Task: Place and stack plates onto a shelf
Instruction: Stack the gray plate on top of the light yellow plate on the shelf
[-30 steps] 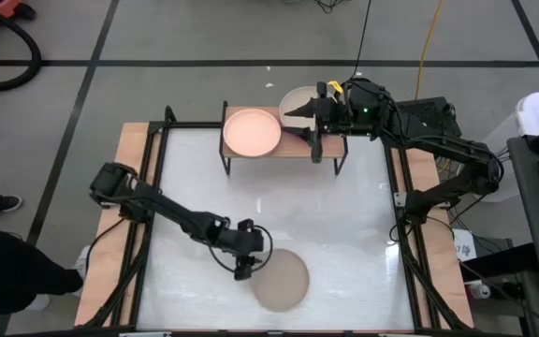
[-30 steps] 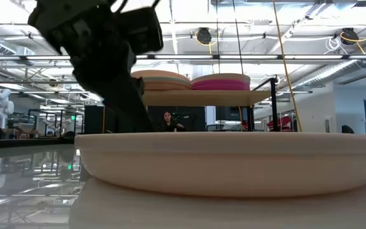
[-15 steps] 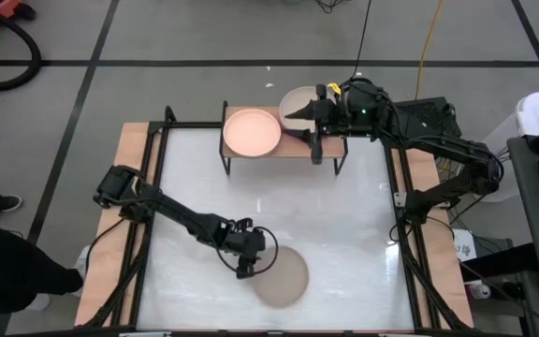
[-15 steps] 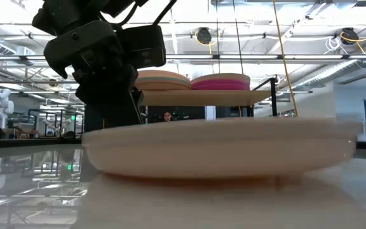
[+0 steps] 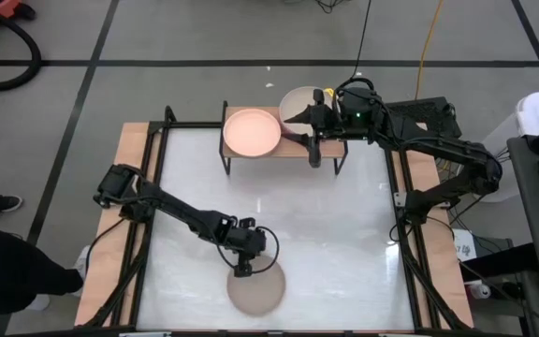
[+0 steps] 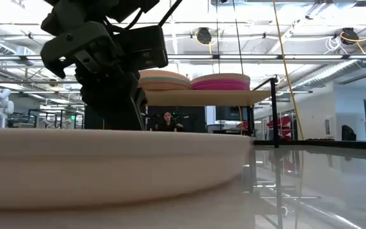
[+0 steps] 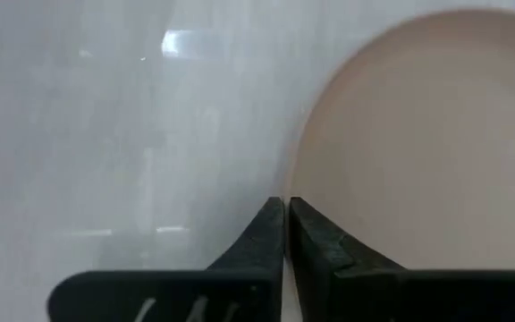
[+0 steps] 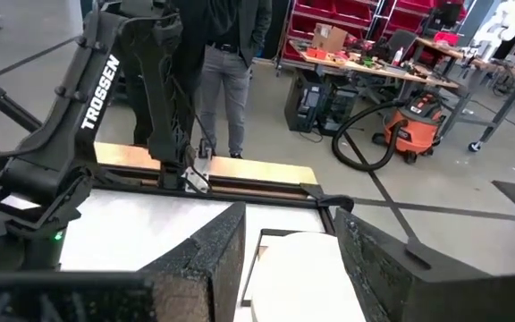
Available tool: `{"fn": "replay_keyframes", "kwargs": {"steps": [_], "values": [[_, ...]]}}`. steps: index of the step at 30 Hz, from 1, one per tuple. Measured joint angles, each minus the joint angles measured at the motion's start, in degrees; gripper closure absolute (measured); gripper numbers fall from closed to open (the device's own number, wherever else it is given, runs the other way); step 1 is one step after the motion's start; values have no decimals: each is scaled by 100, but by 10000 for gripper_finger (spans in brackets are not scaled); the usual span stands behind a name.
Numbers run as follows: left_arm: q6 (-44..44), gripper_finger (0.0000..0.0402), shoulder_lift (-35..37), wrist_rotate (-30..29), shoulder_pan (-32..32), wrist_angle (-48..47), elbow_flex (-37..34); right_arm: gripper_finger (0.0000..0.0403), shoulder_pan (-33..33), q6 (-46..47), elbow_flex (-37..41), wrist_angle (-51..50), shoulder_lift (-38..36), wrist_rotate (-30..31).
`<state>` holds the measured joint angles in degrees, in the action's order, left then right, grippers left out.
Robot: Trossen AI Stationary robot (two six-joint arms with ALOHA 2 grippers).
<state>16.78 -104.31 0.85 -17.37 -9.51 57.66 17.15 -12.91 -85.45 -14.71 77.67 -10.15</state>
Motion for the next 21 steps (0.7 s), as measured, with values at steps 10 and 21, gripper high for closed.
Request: {"fn": "replay_keyframes", "kwargs": {"steps": [10,21], "values": [[-794,394,1676,-648,772,-1076,-8,247,0,182,2,160,-591,-37],[-1622,394,4369,-318,3949,-842,-2,247,0,431,2,158,-1287,-42]]}}
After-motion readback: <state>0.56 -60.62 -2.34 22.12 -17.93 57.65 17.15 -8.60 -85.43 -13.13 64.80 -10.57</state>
